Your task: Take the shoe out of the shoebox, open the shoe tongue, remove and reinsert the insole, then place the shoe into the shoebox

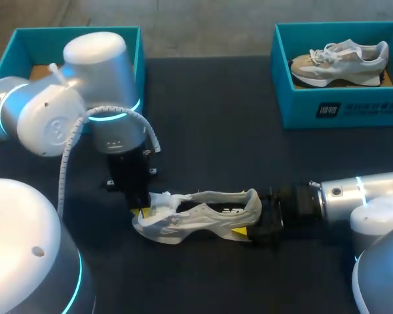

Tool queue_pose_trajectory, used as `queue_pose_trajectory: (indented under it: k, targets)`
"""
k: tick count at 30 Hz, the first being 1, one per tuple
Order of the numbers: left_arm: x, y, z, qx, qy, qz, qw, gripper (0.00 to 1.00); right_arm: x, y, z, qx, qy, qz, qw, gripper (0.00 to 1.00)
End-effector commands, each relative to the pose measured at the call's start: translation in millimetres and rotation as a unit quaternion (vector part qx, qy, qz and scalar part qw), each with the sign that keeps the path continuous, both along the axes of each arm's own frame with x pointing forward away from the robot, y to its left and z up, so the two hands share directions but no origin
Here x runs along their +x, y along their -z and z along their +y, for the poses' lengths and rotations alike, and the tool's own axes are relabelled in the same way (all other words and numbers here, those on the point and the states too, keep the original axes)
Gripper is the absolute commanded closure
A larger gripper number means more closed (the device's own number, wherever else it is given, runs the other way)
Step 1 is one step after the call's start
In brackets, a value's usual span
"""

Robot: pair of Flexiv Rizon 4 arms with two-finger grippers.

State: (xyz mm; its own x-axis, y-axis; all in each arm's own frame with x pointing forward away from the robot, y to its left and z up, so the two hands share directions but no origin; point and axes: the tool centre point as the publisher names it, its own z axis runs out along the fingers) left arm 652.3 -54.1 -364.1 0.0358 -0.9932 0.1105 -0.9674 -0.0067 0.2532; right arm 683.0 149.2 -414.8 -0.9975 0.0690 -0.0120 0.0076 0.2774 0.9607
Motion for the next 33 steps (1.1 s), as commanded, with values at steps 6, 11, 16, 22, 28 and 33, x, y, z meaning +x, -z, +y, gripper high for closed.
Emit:
queue_pose_trajectory:
  k: [6, 11, 16, 22, 28, 33]
  targets:
    - [-12.6, -12.6, 19.0, -0.005, 0.012, -0.028, 1.0, 0.6, -1.4, 1.8, 0.5, -0.002, 0.001, 0.0, 1.0, 1.0]
    - [-21.2, -43.6, 28.5, -0.009, 0.032, -0.069, 0.997, 0.21, -1.4, 1.8, 0.5, -0.002, 0.001, 0.0, 1.0, 1.0]
    - [-20.3, -73.9, 29.8, -0.028, 0.05, -0.101, 0.993, 0.08, -1.4, 1.8, 0.5, -0.002, 0.001, 0.0, 1.0, 1.0]
    - [-14.1, -102.8, 14.8, -0.049, 0.078, -0.129, 0.987, 0.12, -1.4, 1.8, 0.5, -0.002, 0.001, 0.0, 1.0, 1.0]
    - [-9.2, -126.9, -10.5, -0.065, 0.128, -0.143, 0.979, 0.48, -1.4, 1.8, 0.5, -0.002, 0.001, 0.0, 1.0, 1.0]
    - [-6.0, -139.6, -26.8, -0.075, 0.186, -0.14, 0.97, 1.0, -1.4, 1.8, 0.5, -0.002, 0.001, 0.0, 1.0, 1.0]
